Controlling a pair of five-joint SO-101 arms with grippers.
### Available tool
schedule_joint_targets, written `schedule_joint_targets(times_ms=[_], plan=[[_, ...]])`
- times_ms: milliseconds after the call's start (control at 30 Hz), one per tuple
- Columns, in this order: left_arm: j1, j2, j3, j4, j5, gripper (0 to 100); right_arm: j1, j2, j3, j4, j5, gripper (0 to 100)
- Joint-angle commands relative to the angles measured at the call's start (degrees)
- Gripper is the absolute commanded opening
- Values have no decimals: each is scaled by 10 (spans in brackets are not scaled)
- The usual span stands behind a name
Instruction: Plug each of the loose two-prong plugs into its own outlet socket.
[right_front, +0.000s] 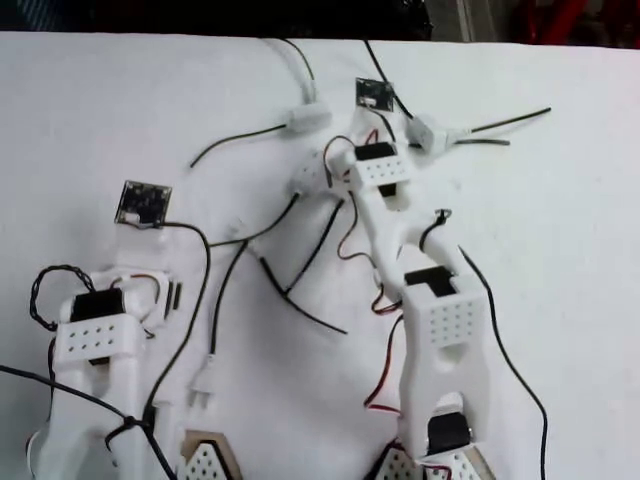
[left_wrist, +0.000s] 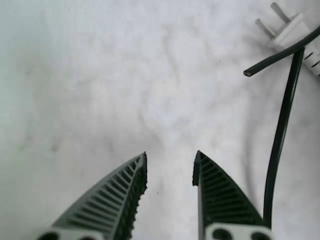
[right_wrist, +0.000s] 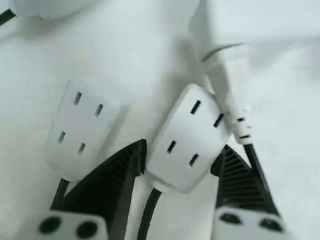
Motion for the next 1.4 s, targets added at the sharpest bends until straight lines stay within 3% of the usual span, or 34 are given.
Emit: schedule_joint_targets(times_ms=[0, 133, 467, 967, 1200, 1367], plan=[[-2, -17, 0, -11, 2, 162, 19, 7, -51, 22, -4, 91], [-2, -16, 0, -11, 2, 162, 22, 3, -86, 76, 0, 47], [-2, -16, 0, -11, 2, 162, 16, -40, -91, 210, 153, 18], [-6, -18, -1, -12, 2, 162, -85, -167, -89, 452, 341, 18], [-10, -19, -4, -12, 3, 163, -120, -218, 23, 427, 361, 18], [-60, -19, -12, -23, 9, 208, -125, -245, 112, 349, 360, 27]])
